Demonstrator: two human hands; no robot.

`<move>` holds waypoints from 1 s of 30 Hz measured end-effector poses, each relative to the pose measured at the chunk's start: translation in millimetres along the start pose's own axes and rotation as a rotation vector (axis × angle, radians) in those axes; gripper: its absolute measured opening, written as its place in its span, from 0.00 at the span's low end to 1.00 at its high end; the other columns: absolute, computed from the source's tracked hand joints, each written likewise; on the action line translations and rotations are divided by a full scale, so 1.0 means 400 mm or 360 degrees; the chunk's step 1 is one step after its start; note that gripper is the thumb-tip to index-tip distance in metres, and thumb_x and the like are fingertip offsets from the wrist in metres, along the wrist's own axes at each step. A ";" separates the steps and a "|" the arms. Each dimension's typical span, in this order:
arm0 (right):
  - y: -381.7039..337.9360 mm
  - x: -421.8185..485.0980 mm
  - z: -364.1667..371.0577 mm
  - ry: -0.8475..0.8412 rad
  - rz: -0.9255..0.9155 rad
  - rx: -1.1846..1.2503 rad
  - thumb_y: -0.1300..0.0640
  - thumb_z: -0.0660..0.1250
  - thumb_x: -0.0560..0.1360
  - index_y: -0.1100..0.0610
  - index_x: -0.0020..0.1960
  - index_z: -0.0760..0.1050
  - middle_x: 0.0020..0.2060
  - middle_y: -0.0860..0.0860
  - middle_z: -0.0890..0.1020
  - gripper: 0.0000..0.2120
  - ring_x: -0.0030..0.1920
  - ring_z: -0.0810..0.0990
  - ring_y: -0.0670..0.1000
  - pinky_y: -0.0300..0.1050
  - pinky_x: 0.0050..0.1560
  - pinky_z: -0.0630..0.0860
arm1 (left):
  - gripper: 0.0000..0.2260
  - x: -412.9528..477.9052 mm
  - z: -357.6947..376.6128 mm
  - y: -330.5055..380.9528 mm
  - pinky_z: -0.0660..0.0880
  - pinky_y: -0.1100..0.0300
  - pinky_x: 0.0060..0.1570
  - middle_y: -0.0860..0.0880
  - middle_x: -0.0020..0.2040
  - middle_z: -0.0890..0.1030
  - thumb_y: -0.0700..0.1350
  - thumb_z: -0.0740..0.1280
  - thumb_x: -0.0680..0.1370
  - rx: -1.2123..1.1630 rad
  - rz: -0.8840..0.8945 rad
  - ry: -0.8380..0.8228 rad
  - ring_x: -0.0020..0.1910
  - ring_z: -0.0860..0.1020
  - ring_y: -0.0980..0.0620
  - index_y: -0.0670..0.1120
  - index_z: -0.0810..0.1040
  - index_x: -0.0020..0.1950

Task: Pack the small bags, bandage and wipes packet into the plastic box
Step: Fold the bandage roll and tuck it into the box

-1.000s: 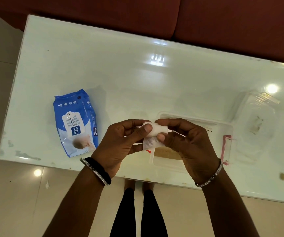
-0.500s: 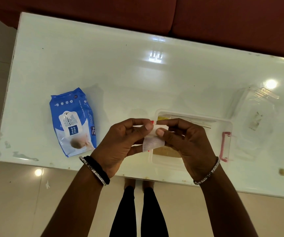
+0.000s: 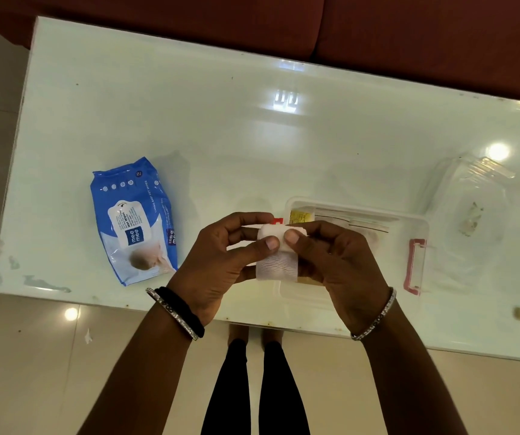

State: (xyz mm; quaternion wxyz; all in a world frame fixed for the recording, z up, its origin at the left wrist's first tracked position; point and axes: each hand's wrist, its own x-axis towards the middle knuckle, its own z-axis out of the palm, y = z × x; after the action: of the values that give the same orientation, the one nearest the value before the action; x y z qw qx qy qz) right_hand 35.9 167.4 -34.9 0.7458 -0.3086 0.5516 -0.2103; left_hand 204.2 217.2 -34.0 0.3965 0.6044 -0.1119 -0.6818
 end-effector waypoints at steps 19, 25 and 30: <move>0.000 -0.003 -0.014 -0.0016 0.0084 -0.0030 0.51 0.71 0.68 0.65 0.54 0.81 0.46 0.61 0.87 0.20 0.44 0.87 0.59 0.51 0.43 0.84 | 0.14 0.006 0.007 -0.011 0.82 0.56 0.43 0.43 0.56 0.83 0.37 0.72 0.71 0.0045 -0.0002 -0.0069 0.54 0.83 0.45 0.47 0.82 0.55; 0.007 -0.010 -0.038 -0.0038 -0.0106 -0.0091 0.61 0.75 0.67 0.61 0.52 0.83 0.48 0.61 0.85 0.13 0.46 0.86 0.62 0.48 0.45 0.82 | 0.21 0.002 0.020 -0.014 0.82 0.55 0.47 0.45 0.53 0.85 0.51 0.71 0.68 0.0043 -0.0126 -0.0091 0.52 0.84 0.48 0.45 0.81 0.59; 0.014 -0.012 -0.048 -0.0123 -0.0195 -0.0131 0.62 0.77 0.63 0.57 0.50 0.84 0.49 0.57 0.86 0.15 0.51 0.85 0.60 0.51 0.51 0.82 | 0.20 0.004 0.021 -0.023 0.82 0.59 0.46 0.46 0.50 0.86 0.49 0.71 0.67 0.0051 -0.0167 -0.0059 0.49 0.85 0.49 0.43 0.82 0.57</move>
State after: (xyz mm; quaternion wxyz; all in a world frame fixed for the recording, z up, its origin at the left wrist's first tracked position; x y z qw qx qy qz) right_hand 15.9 170.0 -39.4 0.7391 -0.3800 0.5106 -0.2207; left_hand 192.8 219.2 -38.8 0.3484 0.6031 -0.0982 -0.7108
